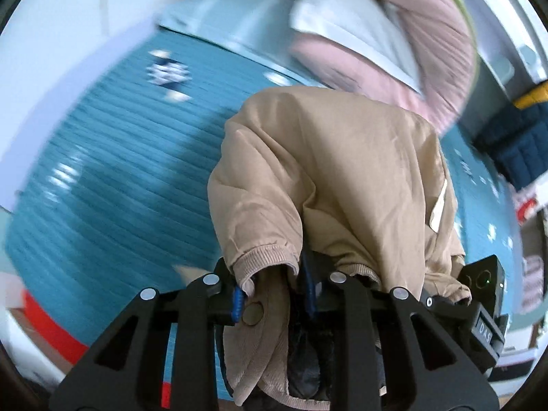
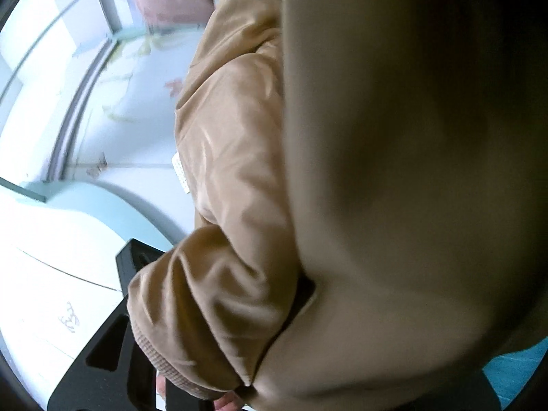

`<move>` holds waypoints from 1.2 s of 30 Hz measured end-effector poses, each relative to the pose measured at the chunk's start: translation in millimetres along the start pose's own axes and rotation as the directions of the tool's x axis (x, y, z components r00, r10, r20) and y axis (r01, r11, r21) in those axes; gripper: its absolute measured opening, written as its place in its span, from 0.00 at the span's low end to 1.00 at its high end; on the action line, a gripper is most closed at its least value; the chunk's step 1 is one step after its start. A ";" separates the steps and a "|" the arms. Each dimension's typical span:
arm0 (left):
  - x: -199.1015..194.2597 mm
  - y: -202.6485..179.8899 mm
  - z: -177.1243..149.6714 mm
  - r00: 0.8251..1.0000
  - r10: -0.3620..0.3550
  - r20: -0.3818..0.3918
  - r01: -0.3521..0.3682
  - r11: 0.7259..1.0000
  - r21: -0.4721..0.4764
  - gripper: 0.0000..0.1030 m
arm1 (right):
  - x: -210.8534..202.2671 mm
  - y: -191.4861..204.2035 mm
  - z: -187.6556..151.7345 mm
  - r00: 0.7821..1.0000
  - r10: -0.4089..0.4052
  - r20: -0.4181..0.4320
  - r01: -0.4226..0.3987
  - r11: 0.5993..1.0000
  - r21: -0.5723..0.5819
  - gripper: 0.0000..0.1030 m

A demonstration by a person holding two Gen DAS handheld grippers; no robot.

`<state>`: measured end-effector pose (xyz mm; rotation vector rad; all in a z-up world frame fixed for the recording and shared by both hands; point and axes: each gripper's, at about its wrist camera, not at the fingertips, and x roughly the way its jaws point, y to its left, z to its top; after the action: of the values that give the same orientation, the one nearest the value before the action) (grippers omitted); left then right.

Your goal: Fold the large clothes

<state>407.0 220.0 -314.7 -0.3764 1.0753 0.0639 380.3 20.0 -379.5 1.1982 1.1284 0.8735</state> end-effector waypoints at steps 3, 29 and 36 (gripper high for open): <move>-4.6 43.1 14.0 0.998 0.055 0.014 -0.055 0.998 -0.014 0.24 | 42.7 7.7 -9.4 0.999 -0.034 -0.024 0.034 0.999 -0.019 0.35; 3.1 63.2 -84.6 1.000 0.000 0.019 0.003 0.990 -0.140 0.69 | -108.6 -56.0 -58.3 0.818 -0.560 0.131 0.547 0.828 0.124 0.59; 32.5 48.4 -110.6 0.997 -0.061 -0.040 0.053 0.984 -0.168 0.67 | -111.5 -43.8 -47.7 0.828 -0.550 0.105 0.543 0.835 0.088 0.57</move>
<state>317.8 224.4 -402.3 -0.5615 1.1061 0.0951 304.5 -82.1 -400.8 0.8797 1.3050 0.3197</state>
